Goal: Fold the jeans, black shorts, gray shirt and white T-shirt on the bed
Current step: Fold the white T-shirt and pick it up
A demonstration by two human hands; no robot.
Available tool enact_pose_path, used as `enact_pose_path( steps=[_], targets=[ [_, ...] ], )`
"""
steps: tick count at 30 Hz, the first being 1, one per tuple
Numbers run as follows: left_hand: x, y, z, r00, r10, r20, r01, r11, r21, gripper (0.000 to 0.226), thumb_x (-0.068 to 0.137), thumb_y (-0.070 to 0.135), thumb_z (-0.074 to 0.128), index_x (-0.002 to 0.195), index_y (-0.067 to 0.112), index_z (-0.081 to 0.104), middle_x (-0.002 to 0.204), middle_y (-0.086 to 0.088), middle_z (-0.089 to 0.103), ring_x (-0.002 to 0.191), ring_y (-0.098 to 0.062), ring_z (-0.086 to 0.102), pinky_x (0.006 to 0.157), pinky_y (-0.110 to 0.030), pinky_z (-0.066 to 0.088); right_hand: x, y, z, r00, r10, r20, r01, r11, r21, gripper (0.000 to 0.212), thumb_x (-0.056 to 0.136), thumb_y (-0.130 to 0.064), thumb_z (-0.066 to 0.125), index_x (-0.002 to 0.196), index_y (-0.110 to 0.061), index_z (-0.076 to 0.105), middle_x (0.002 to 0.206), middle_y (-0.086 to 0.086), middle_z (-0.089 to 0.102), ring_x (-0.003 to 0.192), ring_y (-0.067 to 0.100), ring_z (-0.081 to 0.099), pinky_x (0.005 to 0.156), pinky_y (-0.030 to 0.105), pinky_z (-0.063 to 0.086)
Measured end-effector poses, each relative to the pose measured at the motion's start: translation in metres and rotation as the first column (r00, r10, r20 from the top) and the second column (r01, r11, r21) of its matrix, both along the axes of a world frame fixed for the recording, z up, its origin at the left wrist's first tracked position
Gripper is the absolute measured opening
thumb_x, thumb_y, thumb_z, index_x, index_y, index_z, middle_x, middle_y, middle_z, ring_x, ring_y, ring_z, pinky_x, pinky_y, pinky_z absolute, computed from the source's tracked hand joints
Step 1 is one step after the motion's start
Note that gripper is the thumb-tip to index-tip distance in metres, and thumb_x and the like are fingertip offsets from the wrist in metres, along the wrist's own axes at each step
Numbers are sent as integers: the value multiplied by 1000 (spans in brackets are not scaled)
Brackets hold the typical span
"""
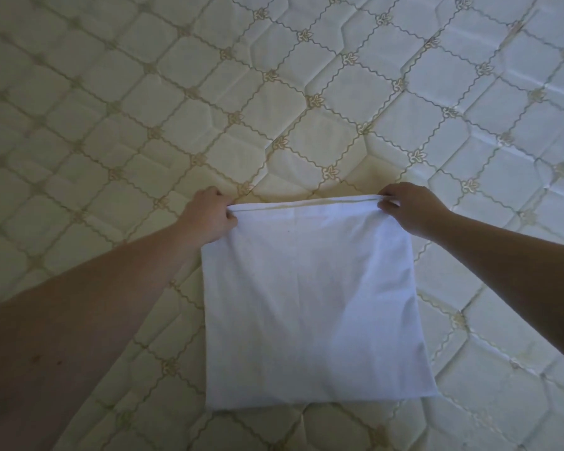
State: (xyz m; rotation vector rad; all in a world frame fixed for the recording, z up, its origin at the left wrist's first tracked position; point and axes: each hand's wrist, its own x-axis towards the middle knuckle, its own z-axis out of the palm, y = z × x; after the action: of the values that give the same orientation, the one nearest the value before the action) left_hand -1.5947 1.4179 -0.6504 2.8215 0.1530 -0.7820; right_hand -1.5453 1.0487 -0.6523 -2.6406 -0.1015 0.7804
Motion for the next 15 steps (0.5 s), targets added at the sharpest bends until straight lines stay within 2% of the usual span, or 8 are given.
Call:
enact_pose_path(
  steps=[2,4,6,7,9,11,13,15],
  targets=[
    [3,-3,-3,999,38,-33,-39,999,-20,15,89,22,54,97,9,56,111,-13,55,111,-34,50,87,-39,45,2,1,1,996,35,-77,-36,999,-6,47,88,-38,69,126,-16,57,123,8,56,115,30,52,85,31,37],
    [7,-2,-3,990,115,-76,-121,990,-77,36,86,31,63,117,14,54,120,-7,59,115,-31,54,95,-41,45,5,4,3,988,55,-146,-59,998,-20,59,79,-42,77,127,-18,53,118,6,56,111,30,53,81,31,36],
    [11,1,0,973,165,-159,-184,976,-115,61,80,43,73,130,17,49,127,-3,58,118,-27,54,99,-39,44,7,6,5,984,70,-166,-83,994,-69,57,77,-41,79,122,-20,53,105,3,56,107,29,55,82,34,40],
    [13,3,2,968,148,-203,-172,979,-106,67,77,46,77,130,17,50,127,-3,58,116,-26,55,97,-37,44,8,7,6,983,84,-163,-100,990,-97,50,77,-41,78,116,-19,55,100,1,56,104,29,56,82,35,41],
    [18,9,6,958,86,-272,-107,992,-64,61,74,41,81,123,14,58,121,-5,61,106,-25,57,84,-31,44,9,10,9,984,99,-151,-119,985,-124,34,78,-39,77,97,-16,59,90,1,58,98,28,58,77,33,42],
    [21,11,11,955,36,-295,-48,998,-32,48,77,35,80,115,11,64,115,-7,64,98,-25,58,78,-30,43,9,12,14,985,97,-142,-111,989,-94,27,78,-35,77,81,-15,59,81,2,58,88,27,58,64,30,40],
    [23,13,17,958,3,-286,-17,999,-48,41,80,34,77,113,13,65,112,-6,64,98,-25,58,77,-31,44,8,10,21,988,105,-116,-112,992,-54,28,78,-33,78,74,-16,55,75,0,56,81,24,55,56,27,35],
    [21,15,27,954,-36,-299,6,995,-98,29,82,34,74,105,21,62,109,-2,64,91,-20,58,70,-30,42,6,7,33,987,129,-93,-133,991,-34,28,77,-34,78,72,-21,53,74,-3,56,77,20,54,54,27,33]
  ],
)
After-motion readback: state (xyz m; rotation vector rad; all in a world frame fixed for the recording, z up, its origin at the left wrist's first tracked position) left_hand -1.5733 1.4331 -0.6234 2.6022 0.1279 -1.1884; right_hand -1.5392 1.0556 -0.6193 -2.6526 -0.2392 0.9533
